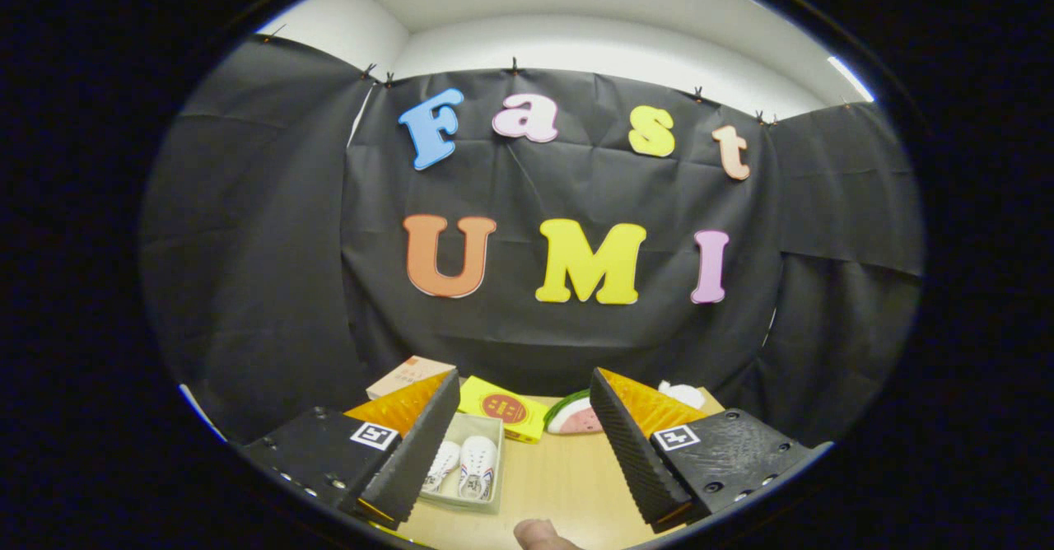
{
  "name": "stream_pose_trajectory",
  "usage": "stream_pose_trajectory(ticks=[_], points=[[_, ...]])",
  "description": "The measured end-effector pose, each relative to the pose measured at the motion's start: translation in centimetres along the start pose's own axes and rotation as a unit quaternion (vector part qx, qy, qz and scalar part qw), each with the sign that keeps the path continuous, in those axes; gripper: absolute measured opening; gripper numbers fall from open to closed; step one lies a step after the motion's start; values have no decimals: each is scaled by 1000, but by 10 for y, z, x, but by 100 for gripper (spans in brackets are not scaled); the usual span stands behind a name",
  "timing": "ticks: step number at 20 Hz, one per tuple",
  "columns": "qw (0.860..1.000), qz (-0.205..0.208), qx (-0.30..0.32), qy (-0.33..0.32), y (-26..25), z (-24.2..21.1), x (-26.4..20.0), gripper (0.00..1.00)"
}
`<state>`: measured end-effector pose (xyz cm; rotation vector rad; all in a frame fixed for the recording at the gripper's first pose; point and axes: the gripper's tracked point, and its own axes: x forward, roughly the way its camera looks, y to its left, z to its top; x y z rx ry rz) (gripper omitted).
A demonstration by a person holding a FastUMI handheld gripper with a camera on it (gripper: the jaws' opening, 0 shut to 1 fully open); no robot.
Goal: Open the storage box then place both shoes into the box .Put the left shoe in first, then the right shoe, with the right side of both shoes facing outward in a uniform manner.
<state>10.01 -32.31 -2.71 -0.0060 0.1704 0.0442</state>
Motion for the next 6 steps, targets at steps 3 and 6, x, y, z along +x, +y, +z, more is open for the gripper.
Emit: stream_pose_trajectory(ticks=[3, 6], points=[[1000, 0, 8, -8, -7, 8, -5, 96], [1000, -2, 7, -11, -12, 11, -5, 96]])
